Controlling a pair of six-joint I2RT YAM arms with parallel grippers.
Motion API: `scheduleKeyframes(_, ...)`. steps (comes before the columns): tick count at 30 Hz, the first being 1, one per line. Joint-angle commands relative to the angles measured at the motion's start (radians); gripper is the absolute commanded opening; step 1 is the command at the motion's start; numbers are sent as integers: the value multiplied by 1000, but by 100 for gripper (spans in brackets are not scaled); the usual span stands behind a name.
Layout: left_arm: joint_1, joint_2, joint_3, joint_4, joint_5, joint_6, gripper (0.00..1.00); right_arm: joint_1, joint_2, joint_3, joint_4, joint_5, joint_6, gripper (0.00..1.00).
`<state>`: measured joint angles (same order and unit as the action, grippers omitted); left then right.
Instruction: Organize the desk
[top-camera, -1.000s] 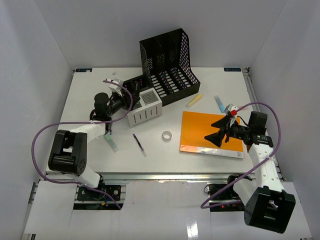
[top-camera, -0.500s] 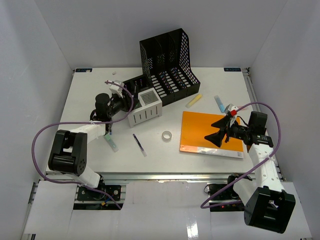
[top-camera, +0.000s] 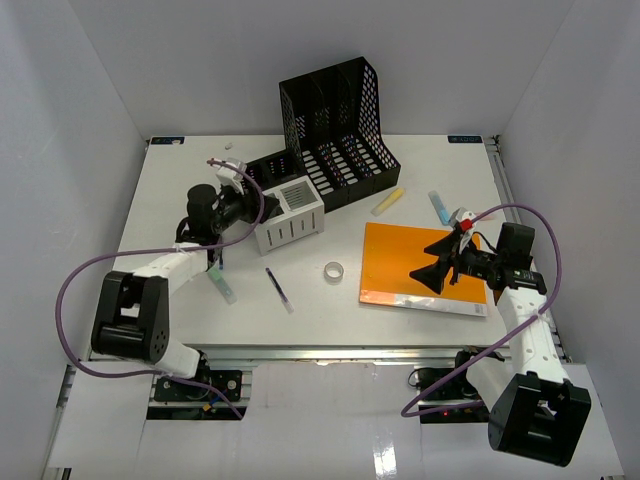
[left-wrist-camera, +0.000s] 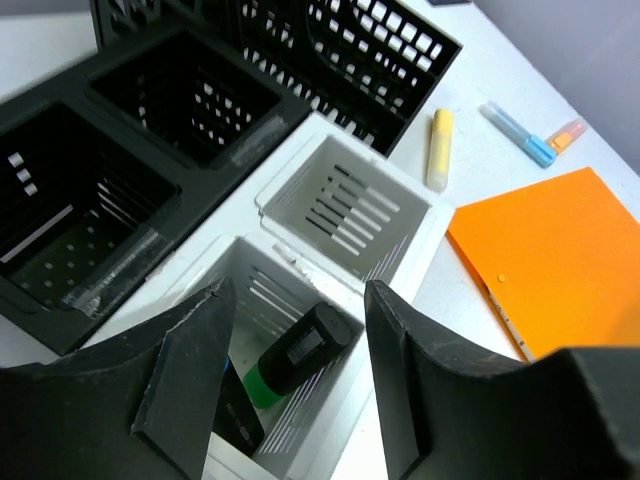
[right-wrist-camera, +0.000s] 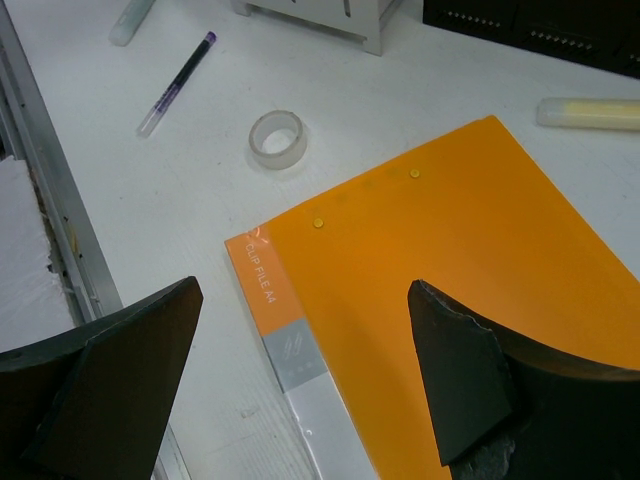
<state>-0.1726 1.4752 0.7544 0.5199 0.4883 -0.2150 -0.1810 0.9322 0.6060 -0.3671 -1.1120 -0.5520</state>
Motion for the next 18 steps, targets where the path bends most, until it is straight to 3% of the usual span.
scheduleKeyframes(1, 0, -189, 58, -121, -53, 49, 71, -2, 30, 13, 76, 201, 117, 92)
scheduleKeyframes(5, 4, -391, -27, -252, -105, 95, 95, 40, 147, 103, 130, 537, 227, 97)
scheduleKeyframes(6, 4, -457, -67, -260, -127, 100, 97, 63, 180, 135, 129, 629, 252, 97)
scheduleKeyframes(14, 5, -867, -248, -403, -355, 132, 98, 163, 764, 663, -20, 1026, 409, 90)
scheduleKeyframes(18, 4, -941, -255, -480, -431, 162, 98, 164, 995, 871, -49, 1073, 379, 90)
